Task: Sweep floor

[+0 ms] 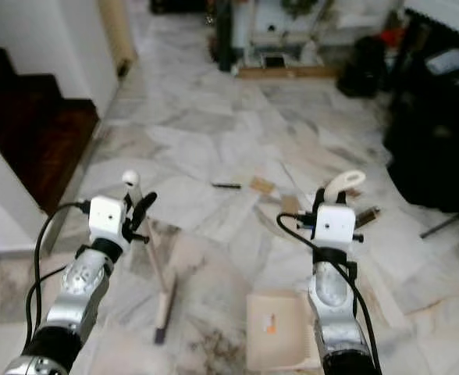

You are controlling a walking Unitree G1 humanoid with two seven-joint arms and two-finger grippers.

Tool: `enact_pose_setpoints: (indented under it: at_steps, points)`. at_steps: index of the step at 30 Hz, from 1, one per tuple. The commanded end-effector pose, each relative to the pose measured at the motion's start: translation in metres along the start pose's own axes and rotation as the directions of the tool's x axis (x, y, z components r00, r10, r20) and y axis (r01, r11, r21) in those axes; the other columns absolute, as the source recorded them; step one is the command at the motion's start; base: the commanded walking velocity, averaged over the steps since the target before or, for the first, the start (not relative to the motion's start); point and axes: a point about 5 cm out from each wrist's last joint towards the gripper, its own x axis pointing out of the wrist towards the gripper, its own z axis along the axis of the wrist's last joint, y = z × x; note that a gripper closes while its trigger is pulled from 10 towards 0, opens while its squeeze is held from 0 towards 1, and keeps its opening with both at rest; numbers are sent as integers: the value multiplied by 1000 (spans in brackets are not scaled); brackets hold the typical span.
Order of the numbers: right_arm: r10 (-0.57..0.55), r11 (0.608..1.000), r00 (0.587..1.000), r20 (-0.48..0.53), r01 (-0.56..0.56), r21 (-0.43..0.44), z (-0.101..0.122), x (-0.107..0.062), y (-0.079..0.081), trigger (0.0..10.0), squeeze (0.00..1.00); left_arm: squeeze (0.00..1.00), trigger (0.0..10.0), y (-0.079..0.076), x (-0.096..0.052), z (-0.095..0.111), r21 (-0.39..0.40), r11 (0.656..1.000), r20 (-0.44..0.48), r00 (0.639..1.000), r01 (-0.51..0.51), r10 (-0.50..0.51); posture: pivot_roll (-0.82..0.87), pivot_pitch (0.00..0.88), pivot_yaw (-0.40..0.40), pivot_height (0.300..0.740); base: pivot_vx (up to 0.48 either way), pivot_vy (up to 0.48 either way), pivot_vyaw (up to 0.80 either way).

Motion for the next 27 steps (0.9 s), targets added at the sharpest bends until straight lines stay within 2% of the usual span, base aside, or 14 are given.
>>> enact_pose_setpoints:
  at_steps: [1, 6, 9, 13, 18, 22, 27]
  points:
    - [-12, 1000, 999, 48, 12, 10, 10, 5, -2, 10000, 0, 0, 10000, 0, 6, 9, -4, 1000, 46, 999, 0, 0, -32, 0, 42, 740, 0, 0, -800]
    - [-10, 1000, 998, 61, 10, -4, 13, 9, -3, 10000, 0, 0, 10000, 8, 8, 9, -120, 989, 37, 995, -84, 89, -32, 0, 33, 740, 0, 0, 0]
    - [-15, 1000, 998, 63, 16, -6, 14, 10, -5, 10000, 0, 0, 10000, 10, 9, 10, -146, 984, 38, 993, -104, 111, -35, 0, 32, 740, 0, 0, 0]
    - [-19, 1000, 997, 81, 19, 5, 19, 13, -3, 10000, 0, 0, 10000, 13, 11, 14, -145, 984, 52, 992, -103, 111, -28, 0, 33, 740, 0, 0, 0]
    - [-45, 997, 994, 97, 39, 63, 27, 15, 2, 10000, 0, 0, 10000, 16, 11, 17, -137, 986, 61, 993, -92, 101, -17, 0, 49, 740, 0, 0, 0]
    - [-45, 997, 992, 121, 36, 75, 39, 24, 11, 10000, 0, 0, 10000, 19, 15, 24, -133, 989, 73, 994, -70, 81, 1, 0, 72, 740, 0, 0, 0]
    - [-51, 995, 987, 153, 36, 95, 50, 25, 11, 10000, 0, 0, 10000, 23, 16, 32, -128, 989, 95, 992, -75, 88, 8, 0, 88, 740, 0, 0, 0]
